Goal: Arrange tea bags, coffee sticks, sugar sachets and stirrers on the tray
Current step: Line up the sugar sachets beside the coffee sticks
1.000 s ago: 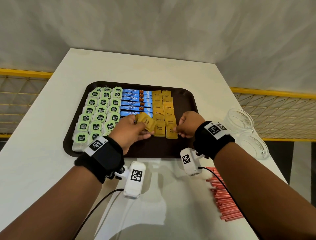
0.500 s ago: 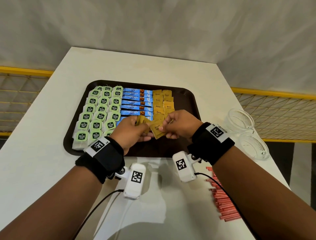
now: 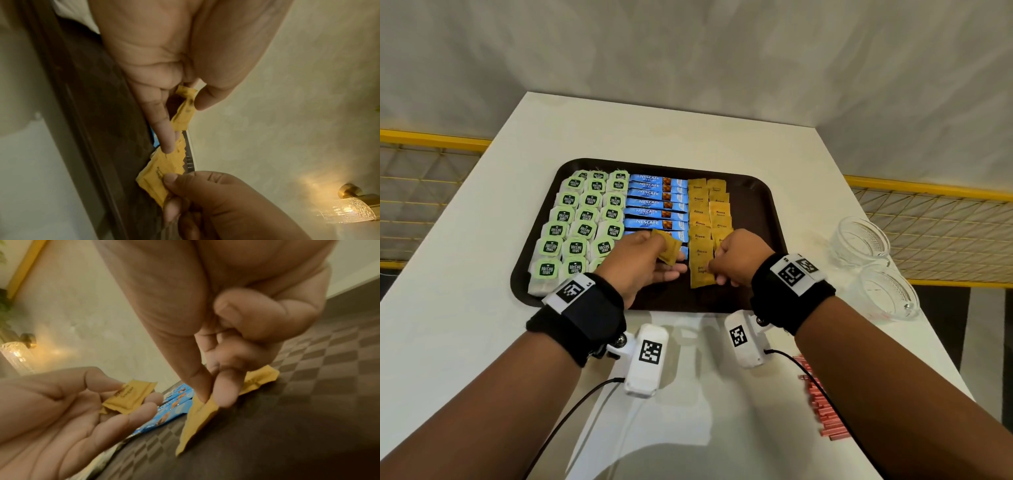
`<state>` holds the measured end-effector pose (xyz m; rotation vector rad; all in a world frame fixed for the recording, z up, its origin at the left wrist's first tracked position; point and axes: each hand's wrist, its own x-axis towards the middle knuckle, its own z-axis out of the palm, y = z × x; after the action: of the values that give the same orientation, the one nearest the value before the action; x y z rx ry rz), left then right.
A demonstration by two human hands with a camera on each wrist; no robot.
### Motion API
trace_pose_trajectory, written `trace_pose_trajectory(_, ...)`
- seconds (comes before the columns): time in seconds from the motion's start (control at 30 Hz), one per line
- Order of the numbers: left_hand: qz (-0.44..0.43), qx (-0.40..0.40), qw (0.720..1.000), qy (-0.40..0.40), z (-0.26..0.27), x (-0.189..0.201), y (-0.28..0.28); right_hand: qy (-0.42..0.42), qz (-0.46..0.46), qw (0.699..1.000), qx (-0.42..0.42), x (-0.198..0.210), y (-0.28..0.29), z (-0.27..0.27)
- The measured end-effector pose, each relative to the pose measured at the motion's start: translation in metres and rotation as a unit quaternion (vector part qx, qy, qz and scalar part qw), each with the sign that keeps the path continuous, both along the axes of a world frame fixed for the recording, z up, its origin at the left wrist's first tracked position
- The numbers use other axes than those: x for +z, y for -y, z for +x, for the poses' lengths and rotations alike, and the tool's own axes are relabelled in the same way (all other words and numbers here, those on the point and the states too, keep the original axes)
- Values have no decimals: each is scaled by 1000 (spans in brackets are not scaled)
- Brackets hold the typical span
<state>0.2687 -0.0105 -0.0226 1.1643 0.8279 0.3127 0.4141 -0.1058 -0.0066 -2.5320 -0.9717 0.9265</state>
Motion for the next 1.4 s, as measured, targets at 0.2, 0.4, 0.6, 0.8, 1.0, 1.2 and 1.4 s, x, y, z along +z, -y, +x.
trace_pose_trajectory(0.2,4,-51,999,10,-2,0,4,105,27,993,52,1,2,0)
trace_pose_trajectory(0.4,44,-101,994,17,0,0,5,60,210,972,88,14,4,-6)
trace_pose_trajectory(0.6,112,-134,985,-3,9,2,10,-66,218,974,-2,11,14,0)
trace_pose_trajectory(0.8,215,-158,962,-54,18,5,18,-112,200,973,-7,8,30,6)
trace_pose_trajectory(1.0,417,-153,883,-150,22,4,17,-123,136,975,-126,-3,40,15)
trace_pose_trajectory(1.2,481,-199,827,-212,28,7,22,78,15,996,-31,-8,40,13)
trace_pose_trajectory(1.4,513,-224,794,-239,30,3,26,140,-5,990,-6,-5,37,13)
